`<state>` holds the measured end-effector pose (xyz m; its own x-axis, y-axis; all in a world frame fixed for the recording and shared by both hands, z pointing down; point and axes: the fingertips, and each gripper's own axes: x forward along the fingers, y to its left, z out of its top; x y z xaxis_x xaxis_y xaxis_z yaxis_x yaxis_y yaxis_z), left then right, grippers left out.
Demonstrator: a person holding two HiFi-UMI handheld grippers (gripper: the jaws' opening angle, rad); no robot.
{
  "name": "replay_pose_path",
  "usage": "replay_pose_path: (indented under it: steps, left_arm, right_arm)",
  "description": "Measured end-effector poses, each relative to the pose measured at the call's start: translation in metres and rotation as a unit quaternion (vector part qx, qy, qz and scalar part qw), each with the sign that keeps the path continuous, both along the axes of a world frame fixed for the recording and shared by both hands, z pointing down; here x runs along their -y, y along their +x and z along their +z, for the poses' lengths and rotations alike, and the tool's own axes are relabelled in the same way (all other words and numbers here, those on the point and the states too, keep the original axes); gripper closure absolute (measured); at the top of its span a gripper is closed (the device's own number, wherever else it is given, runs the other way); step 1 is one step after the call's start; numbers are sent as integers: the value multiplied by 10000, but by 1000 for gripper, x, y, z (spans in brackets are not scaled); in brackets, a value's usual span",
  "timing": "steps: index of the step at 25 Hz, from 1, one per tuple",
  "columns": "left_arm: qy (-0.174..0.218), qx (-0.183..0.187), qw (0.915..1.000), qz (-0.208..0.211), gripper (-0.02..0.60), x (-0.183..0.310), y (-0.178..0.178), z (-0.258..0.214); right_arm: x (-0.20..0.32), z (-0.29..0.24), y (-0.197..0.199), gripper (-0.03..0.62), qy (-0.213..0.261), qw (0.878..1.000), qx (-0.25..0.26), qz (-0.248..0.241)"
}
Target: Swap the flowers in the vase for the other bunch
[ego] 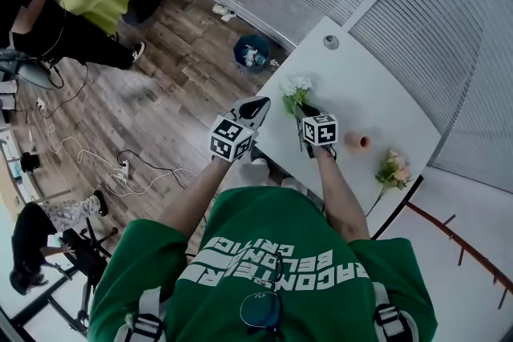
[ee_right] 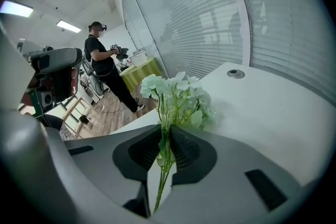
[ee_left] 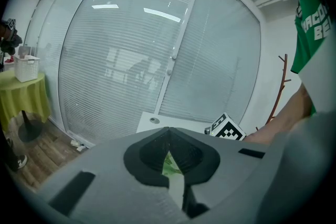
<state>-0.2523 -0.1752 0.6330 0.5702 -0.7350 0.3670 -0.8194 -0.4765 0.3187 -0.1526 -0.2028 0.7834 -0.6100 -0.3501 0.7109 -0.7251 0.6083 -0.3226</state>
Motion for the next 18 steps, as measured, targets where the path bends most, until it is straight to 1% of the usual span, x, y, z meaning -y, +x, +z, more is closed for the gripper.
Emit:
replay_pose_path:
  steps: [5,9,18]
  left_arm:
    - [41,3,10000,51,572,0,4,-2]
    - [72,-5,9999,80,572,1,5,-9]
    - [203,-27,9995,233,572,-2,18,-16]
  right_arm:
    - [0,-7,2,559,73,10000,40,35]
    - [0,-18,2,511,107,9999,93,33]
    - [0,-40,14,508,371,9990,188,164]
